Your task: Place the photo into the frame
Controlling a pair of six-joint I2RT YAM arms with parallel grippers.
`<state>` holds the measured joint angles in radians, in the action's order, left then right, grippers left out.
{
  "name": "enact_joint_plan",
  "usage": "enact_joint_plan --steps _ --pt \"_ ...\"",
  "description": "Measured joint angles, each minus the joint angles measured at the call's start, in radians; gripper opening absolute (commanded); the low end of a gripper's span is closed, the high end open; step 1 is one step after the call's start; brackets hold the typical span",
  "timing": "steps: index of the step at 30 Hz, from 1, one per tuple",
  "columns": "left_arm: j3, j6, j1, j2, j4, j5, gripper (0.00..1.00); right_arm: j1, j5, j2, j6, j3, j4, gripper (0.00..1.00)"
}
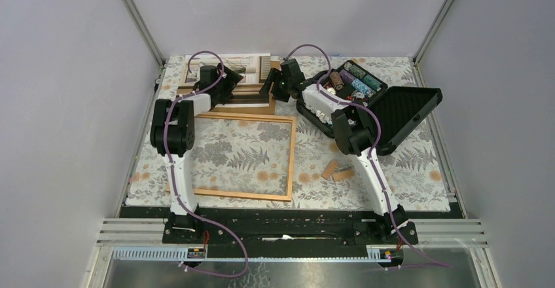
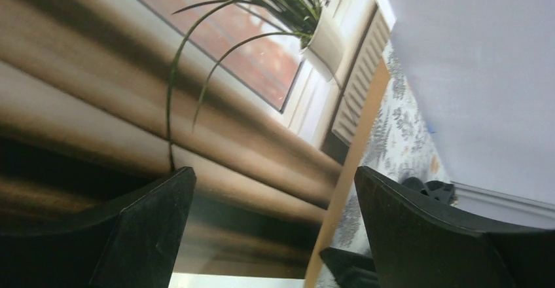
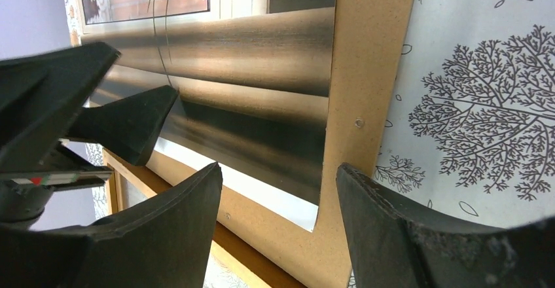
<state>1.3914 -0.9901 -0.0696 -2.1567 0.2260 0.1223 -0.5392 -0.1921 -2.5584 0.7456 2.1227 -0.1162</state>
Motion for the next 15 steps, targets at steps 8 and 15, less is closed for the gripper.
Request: enact_joint_plan --steps 8,15 --pt "0.045 -0.072 0.011 -0.026 -0.046 0.021 0.99 -0.016 0.042 -0.009 0.000 0.029 -0.033 0.73" --pt "0.020 -0.119 0.030 -0.032 0.005 0.082 0.99 -0.042 0.038 -0.014 0.029 0.037 -0.036 0.73"
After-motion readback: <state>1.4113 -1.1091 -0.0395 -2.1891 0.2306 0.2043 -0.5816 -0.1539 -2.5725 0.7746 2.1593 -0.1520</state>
